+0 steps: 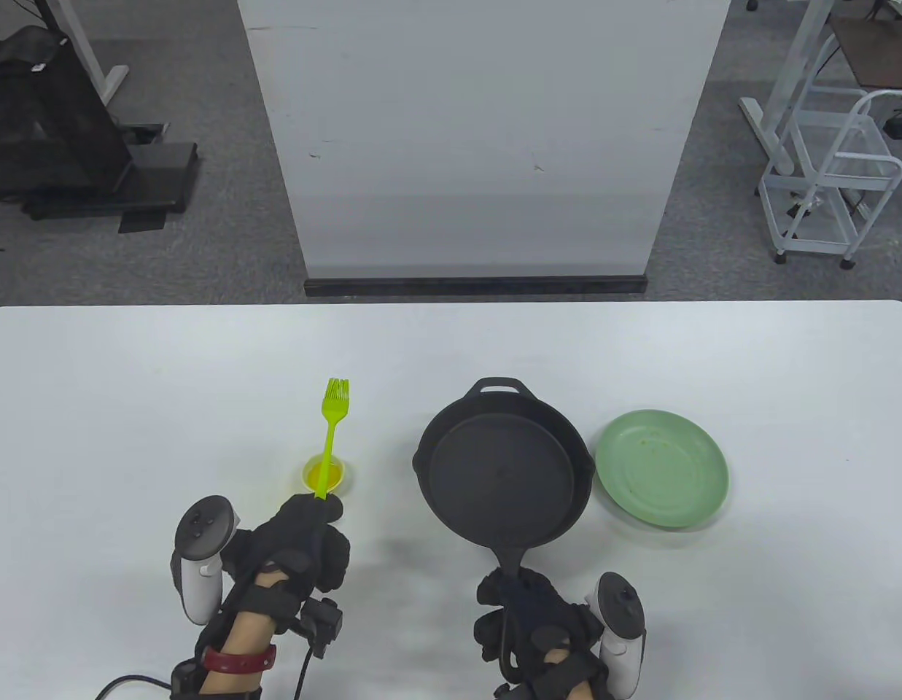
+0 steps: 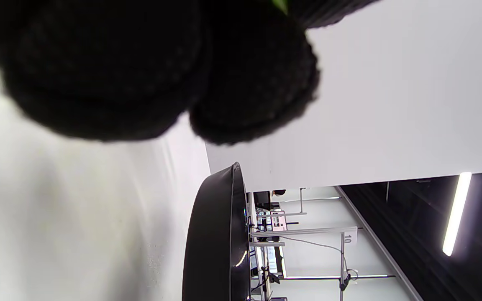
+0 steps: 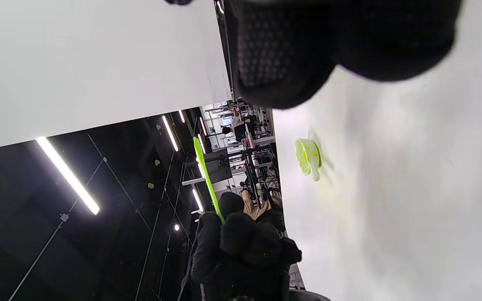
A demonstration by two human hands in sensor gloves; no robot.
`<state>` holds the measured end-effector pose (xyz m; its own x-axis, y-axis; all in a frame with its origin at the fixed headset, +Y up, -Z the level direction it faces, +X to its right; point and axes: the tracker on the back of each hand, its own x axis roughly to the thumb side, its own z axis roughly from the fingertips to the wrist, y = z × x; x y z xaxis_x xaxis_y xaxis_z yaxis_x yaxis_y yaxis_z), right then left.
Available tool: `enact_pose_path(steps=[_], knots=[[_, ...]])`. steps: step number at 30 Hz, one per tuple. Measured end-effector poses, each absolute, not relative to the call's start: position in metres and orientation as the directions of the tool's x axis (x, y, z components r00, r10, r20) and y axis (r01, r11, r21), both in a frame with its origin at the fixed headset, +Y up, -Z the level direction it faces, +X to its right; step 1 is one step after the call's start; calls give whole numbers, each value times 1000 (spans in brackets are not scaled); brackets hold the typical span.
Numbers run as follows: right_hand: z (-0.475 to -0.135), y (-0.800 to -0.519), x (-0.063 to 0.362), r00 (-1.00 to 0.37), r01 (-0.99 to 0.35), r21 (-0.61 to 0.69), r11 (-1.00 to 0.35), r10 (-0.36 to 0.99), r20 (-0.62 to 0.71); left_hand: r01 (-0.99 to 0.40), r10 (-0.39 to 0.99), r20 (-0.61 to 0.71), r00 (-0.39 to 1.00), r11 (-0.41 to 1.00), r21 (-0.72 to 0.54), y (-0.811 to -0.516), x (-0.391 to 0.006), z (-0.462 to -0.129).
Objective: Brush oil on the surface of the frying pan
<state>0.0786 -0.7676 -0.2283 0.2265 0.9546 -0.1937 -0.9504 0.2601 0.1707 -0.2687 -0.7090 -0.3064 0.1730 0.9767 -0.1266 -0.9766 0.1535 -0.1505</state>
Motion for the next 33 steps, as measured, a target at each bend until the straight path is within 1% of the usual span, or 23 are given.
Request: enact_pose_path(steps=[5,7,10,12,14,18,23,25,29,33], knots=[[-228,-768,79,221,-954,162,253,956,-192,-981,978,-136,156,138,-134,-720,-273,-302],[-229,-768,79,213,-959,154,240,962,-172,-982,979,-129,159,144,-120,-722,-276,-300],[-229,-765,77,168,-968,160,192,974,-151,-984,982,-125,143,127,-128,-720,-281,-300],[-233,-760,75,131,-975,158,156,979,-159,-985,984,-119,134,118,-129,-719,-283,-298],[-237,-758,73,123,-975,164,151,978,-171,-984,984,-116,136,121,-130,-718,-283,-297],[-250,-756,66,52,-984,158,80,983,-177,-985,985,-117,124,108,-136,-718,-282,-296],[-266,-758,52,63,-981,164,101,973,-220,-985,985,-114,127,112,-135,-718,-283,-297],[-273,-761,47,41,-983,164,81,971,-236,-985,985,-119,122,106,-134,-719,-283,-297],[-281,-766,38,61,-977,180,116,955,-289,-986,985,-126,118,101,-136,-720,-283,-297],[-286,-772,32,40,-977,187,104,947,-320,-987,985,-130,109,92,-135,-720,-285,-297]])
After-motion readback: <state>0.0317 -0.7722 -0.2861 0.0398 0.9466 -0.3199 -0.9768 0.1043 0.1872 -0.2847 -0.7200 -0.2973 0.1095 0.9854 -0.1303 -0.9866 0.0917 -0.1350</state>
